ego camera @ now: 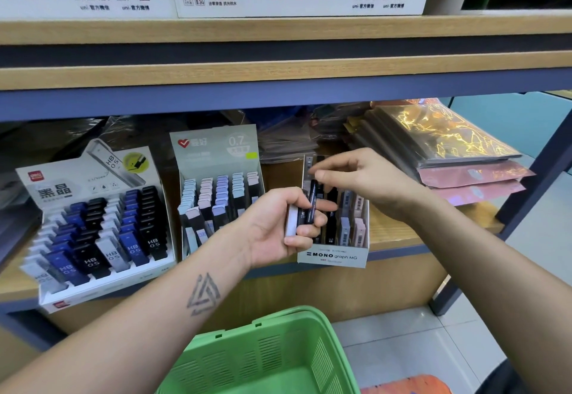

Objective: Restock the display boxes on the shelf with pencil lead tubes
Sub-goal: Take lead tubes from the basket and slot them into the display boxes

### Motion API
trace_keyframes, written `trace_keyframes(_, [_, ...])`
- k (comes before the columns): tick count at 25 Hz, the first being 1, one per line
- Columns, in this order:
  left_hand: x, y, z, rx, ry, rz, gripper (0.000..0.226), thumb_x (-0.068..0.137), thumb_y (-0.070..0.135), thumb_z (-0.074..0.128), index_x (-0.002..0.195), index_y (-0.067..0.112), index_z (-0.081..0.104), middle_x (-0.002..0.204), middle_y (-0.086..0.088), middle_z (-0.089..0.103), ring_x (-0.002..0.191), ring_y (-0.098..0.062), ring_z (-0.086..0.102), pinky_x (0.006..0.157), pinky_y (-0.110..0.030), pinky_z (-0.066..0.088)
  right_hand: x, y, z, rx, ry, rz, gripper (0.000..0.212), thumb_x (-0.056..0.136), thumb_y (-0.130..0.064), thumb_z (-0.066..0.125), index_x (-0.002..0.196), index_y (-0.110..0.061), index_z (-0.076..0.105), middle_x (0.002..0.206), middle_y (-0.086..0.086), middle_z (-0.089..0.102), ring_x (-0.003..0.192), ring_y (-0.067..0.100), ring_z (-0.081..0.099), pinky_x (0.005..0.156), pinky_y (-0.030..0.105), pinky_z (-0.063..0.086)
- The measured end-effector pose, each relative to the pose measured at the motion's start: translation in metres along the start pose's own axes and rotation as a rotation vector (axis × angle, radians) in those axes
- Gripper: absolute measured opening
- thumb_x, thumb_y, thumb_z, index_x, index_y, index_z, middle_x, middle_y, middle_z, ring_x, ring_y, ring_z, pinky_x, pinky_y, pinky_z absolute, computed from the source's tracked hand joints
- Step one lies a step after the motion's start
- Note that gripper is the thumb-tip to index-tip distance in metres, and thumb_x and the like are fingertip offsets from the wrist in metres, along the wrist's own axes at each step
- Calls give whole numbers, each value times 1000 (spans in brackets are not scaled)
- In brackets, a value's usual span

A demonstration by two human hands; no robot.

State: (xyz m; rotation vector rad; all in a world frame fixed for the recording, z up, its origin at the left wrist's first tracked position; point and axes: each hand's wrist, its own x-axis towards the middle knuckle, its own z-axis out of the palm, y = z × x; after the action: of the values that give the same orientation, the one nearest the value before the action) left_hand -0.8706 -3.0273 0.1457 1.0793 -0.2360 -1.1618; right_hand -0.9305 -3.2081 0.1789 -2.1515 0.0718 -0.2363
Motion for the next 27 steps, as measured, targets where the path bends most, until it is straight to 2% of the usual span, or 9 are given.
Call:
trace_keyframes(2, [0, 0, 0, -22, 0, -8, 44, 88, 10, 42, 126, -6, 56, 72, -8, 50, 57, -11, 30, 43, -18, 15, 0, 2, 3, 55, -50, -22, 13, 92, -21, 73, 103, -16, 79, 97, 0, 77, 93, 12, 71, 84, 27, 56])
trace_keyframes(5, [1, 0, -2, -28, 21, -9, 38, 92, 12, 43, 122, -6, 59, 75, -10, 55, 56, -11, 35, 40, -17, 21, 5, 7, 2, 159, 39, 15, 9, 87, -18, 78, 91, -10, 79, 88, 11, 76, 81, 20, 67, 83, 39, 55])
trace_keyframes(8, [1, 0, -4, -5, 52, -6, 33, 96, 12, 46, 119, -6, 61, 79, -13, 63, 54, -10, 37, 38, -16, 25, 5, 9, -2, 172, 61, 51, 10, 86, -18, 79, 89, -8, 78, 85, 15, 75, 73, 19, 64, 74, 36, 53])
trace_keyframes(11, [2, 0, -4, 2, 87, -9, 29, 98, 11, 48, 119, -5, 60, 79, -13, 65, 52, -8, 36, 36, -14, 25, 4, 10, -4, 177, 53, 58, 10, 87, -15, 78, 93, -7, 77, 77, 7, 74, 70, 15, 65, 68, 29, 52])
trace_keyframes(17, [6, 6, 0, 63, 148, 121, 32, 101, 10, 52, 126, -9, 57, 78, -13, 65, 46, -7, 34, 33, -15, 22, 2, 9, -16, 323, 30, 36, 16, 85, -1, 76, 100, -4, 75, 84, 10, 74, 79, 20, 72, 74, 27, 60])
trace_keyframes(19, [8, 11, 2, 85, 167, 151, 30, 100, 9, 55, 124, -7, 58, 79, -14, 66, 45, -7, 35, 32, -15, 23, 3, 7, -25, 343, 106, 24, 18, 83, 1, 75, 100, -5, 74, 88, 13, 74, 81, 21, 73, 76, 28, 61])
trace_keyframes(21, [9, 15, 3, 94, 191, 157, 29, 96, 8, 60, 122, -4, 59, 77, -10, 62, 46, -8, 35, 32, -16, 23, 7, 9, -39, 354, 262, 23, 19, 83, 3, 75, 101, -5, 73, 92, 14, 75, 82, 22, 74, 78, 30, 61])
trace_keyframes(24, [10, 18, 1, 85, 199, 155, 25, 94, 9, 59, 116, -1, 61, 73, -8, 59, 45, -8, 34, 32, -16, 21, 16, 20, -57, 99, 473, 12, 22, 84, 0, 77, 103, -8, 72, 93, 7, 74, 82, 17, 73, 76, 27, 58])
trace_keyframes(27, [10, 16, 0, 100, 194, 147, 21, 95, 10, 58, 113, 0, 61, 71, -8, 58, 45, -8, 34, 32, -16, 20, 22, 25, -53, -245, 531, 9, 21, 84, -7, 80, 102, -15, 74, 95, 0, 73, 89, 15, 69, 82, 27, 54])
